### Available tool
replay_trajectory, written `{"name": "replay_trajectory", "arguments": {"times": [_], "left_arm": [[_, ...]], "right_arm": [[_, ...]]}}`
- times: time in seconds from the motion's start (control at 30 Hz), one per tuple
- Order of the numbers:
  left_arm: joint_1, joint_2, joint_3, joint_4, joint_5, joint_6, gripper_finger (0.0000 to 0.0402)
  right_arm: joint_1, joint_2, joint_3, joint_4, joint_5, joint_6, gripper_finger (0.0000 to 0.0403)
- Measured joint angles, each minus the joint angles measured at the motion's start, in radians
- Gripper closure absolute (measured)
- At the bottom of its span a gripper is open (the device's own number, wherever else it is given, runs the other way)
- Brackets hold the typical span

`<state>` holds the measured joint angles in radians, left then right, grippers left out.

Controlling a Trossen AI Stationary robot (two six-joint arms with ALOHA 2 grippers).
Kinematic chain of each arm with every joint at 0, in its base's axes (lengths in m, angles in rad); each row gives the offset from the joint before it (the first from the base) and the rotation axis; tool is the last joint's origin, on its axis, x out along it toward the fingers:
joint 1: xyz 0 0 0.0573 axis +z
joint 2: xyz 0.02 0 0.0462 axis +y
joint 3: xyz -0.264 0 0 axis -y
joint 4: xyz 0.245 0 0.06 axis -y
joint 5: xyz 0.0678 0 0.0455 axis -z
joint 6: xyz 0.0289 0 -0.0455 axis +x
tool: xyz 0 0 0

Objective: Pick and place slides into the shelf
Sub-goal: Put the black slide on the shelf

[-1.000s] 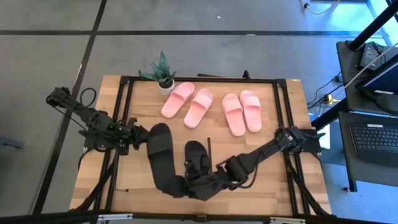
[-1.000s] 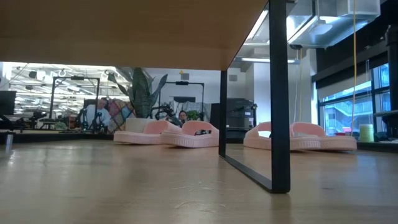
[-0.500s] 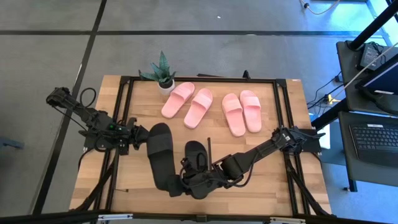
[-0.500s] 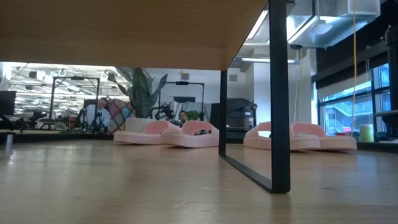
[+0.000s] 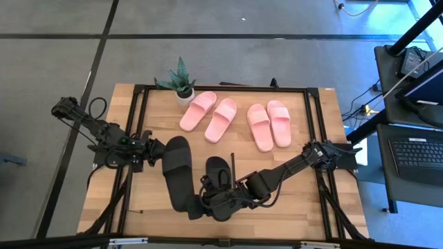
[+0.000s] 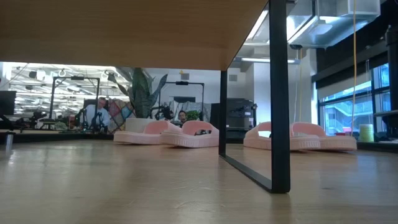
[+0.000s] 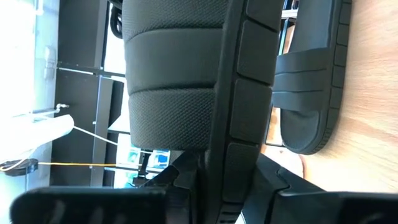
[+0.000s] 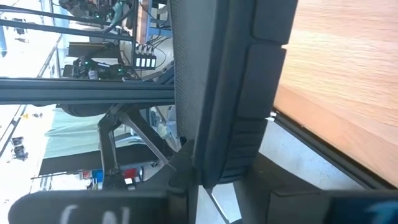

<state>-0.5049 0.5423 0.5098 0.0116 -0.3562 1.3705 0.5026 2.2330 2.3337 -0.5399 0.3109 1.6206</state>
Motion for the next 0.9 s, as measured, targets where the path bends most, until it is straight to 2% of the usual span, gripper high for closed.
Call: {"name": "replay_trajectory", "arguments": {"times": [0.27,0.53,0.63,0.73,0.9], "left_arm": [[0.000,0.000,0.000,-0.001,-0.005,-0.010,0.0300],[0.000,0.000,0.000,-0.002,-0.035,-0.046,0.0224],[-0.001,0.000,0.000,-0.002,-0.114,-0.115,0.0204],[-0.001,-0.024,0.000,-0.003,-0.169,-0.164,0.0199],[-0.006,-0.078,0.001,0.004,-0.177,-0.186,0.0200]], "right_arm": [[0.000,0.000,0.000,0.008,0.000,-0.003,0.0325],[0.002,0.000,0.000,0.020,0.003,-0.002,0.0326],[0.008,0.000,0.000,0.020,0.004,0.011,0.0326],[0.014,0.000,0.000,0.020,0.003,0.021,0.0326],[0.025,0.000,0.000,0.021,-0.002,0.022,0.0326]]}}
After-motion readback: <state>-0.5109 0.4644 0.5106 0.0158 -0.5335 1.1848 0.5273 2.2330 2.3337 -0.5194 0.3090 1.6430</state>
